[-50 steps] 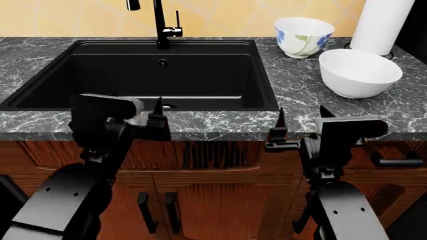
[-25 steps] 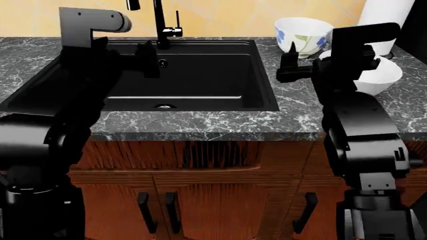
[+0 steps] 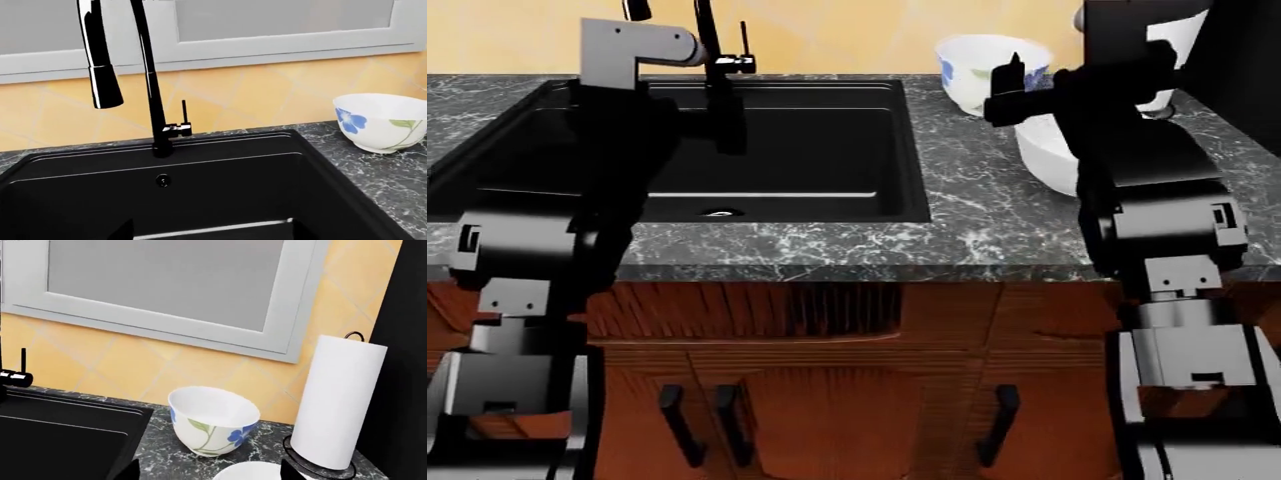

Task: Stack the bowls in the sink.

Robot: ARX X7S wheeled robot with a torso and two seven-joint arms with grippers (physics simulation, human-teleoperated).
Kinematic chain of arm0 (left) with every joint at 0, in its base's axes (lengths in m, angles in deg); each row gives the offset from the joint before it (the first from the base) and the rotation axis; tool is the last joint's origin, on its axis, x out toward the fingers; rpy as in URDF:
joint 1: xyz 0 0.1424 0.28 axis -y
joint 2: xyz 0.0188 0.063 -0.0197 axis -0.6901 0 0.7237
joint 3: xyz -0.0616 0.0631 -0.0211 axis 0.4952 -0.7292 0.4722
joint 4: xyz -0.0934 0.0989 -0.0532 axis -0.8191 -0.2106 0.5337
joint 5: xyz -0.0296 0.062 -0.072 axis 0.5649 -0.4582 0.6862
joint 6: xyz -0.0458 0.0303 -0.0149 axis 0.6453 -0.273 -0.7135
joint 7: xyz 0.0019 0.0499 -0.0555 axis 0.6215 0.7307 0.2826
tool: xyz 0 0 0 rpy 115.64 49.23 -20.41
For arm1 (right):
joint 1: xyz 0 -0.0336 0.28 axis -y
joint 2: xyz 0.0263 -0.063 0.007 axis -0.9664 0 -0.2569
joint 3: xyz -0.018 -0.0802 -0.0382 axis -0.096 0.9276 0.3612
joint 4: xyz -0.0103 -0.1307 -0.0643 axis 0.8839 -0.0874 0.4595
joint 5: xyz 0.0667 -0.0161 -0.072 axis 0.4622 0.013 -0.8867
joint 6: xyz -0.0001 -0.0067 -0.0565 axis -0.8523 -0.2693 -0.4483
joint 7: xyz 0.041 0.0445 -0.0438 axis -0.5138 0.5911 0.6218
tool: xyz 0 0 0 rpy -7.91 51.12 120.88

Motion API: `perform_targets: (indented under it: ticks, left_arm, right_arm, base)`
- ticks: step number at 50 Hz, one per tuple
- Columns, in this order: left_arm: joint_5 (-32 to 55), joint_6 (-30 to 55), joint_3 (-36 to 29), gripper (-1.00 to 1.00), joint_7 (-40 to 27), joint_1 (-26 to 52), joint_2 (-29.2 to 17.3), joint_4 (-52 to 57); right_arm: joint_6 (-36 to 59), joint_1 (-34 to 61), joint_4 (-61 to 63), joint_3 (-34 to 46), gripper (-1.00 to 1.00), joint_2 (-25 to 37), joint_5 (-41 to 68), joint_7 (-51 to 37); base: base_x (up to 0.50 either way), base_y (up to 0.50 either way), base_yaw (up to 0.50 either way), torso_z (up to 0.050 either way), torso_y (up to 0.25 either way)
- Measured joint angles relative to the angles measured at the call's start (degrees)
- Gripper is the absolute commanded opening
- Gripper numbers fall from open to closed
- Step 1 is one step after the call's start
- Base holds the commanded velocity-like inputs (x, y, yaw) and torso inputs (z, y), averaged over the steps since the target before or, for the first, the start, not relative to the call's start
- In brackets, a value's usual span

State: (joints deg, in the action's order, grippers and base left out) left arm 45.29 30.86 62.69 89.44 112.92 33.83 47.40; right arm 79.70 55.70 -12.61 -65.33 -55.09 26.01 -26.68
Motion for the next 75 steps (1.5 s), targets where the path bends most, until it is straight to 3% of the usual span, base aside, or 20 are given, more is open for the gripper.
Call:
perform_targets:
  ticks: [23,75]
  left_arm:
    - [0.59,-0.06,-0.51,1.0,-0.04,-0.47,-0.35,-0.08]
    - [2.54,3.5,-0.42,1.0,-0.99,-1.7,-1.89,5.16]
  right_arm:
    - [1.22,1.24,-0.92,0.82,1.0,0.67,-0.27,0.19]
    - [2.94,0.42,2.04,1.87,1.0,0.43,0.88,0.2]
  base:
    - [0.0,-0.47,0.0,0.0,0.0]
    - [0.27,0.0,0.0,0.0,0.0]
